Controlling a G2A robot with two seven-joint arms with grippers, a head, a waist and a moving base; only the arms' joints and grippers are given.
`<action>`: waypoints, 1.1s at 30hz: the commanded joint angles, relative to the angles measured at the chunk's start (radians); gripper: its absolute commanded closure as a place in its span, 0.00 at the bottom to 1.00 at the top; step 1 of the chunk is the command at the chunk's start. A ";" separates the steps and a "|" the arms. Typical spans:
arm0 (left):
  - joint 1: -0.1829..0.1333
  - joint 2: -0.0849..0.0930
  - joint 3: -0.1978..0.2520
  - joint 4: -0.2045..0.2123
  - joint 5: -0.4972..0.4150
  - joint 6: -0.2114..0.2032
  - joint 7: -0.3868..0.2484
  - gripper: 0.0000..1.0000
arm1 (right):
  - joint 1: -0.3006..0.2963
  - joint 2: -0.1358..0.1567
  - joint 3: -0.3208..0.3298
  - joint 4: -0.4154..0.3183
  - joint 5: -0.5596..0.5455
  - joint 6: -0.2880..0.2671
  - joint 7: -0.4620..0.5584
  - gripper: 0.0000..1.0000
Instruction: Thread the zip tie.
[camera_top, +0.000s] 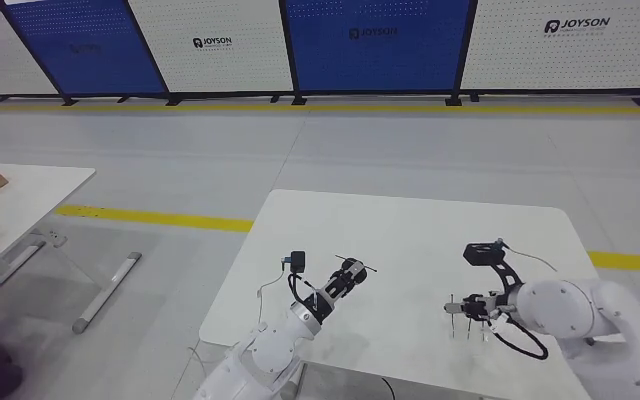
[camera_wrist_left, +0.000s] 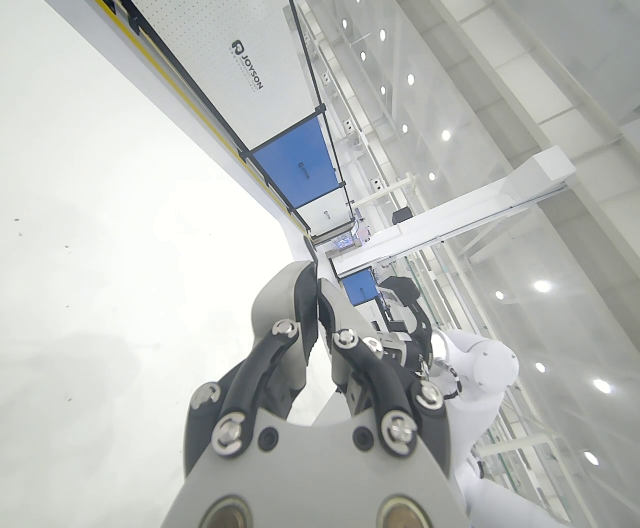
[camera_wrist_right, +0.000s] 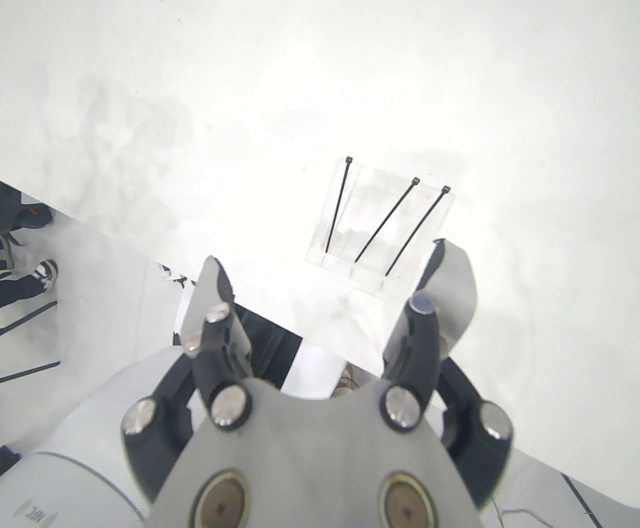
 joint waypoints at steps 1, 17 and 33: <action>0.000 0.000 0.000 0.000 0.000 0.000 0.000 1.00 | 0.028 -0.001 -0.023 0.034 0.021 -0.002 0.000 0.50; 0.000 0.000 0.000 0.000 0.000 0.000 0.000 1.00 | 0.010 0.010 -0.031 0.103 0.038 -0.002 0.000 0.52; 0.000 0.000 0.000 0.000 0.000 0.000 0.000 1.00 | 0.000 -0.023 -0.012 0.152 0.009 -0.002 0.000 0.65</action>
